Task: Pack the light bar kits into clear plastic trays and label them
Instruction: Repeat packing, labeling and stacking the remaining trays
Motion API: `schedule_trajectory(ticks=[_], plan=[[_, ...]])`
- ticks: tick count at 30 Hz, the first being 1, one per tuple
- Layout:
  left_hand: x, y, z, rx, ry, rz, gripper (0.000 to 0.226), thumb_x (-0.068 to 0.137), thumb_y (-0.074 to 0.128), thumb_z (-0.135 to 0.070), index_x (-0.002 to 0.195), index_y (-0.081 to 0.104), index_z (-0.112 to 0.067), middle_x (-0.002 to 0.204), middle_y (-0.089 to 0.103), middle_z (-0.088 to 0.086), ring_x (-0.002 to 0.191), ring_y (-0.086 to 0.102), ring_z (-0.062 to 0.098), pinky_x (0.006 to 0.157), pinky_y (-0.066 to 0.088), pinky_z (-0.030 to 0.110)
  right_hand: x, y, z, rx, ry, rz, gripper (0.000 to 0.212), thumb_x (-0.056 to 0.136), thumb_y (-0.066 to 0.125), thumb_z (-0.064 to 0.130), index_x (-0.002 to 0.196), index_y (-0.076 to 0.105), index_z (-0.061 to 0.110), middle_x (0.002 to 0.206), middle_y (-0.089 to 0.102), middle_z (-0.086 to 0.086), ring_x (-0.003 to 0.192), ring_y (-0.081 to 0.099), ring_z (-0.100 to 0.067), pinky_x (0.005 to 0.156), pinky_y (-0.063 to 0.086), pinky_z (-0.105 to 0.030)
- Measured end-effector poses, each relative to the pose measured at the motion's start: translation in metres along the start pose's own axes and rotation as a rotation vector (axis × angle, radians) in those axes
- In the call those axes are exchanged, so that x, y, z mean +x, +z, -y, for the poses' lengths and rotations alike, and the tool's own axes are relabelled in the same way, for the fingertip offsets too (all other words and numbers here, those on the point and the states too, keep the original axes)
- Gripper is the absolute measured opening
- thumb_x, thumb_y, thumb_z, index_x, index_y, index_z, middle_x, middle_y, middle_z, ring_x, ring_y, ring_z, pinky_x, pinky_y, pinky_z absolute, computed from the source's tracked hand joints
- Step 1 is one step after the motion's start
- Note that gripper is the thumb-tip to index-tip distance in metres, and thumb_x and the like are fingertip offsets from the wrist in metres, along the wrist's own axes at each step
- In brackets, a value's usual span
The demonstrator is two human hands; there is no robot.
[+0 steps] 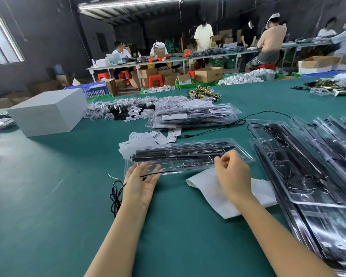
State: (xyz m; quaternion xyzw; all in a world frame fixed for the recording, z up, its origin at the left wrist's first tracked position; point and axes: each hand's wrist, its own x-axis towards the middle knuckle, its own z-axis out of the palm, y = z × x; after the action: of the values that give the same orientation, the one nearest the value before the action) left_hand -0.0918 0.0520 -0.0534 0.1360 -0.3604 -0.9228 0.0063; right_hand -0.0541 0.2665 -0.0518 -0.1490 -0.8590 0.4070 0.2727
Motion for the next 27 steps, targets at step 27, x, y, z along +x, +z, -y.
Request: schedule_trajectory(ticks=[27], plan=[[-0.006,-0.004,-0.033,0.349,-0.178,0.230,0.055,0.057,0.076,0.002,0.107,0.057,0.013,0.109,0.067,0.021,0.098,0.069,0.030,0.087,0.055,0.036,-0.011,0.043,0.009,-0.358,-0.631,-0.067,0.021,0.083,0.074,0.022,0.103,0.072,0.023,0.097,0.070,0.010,0.088,0.066,-0.017,0.076,0.047,-0.039]])
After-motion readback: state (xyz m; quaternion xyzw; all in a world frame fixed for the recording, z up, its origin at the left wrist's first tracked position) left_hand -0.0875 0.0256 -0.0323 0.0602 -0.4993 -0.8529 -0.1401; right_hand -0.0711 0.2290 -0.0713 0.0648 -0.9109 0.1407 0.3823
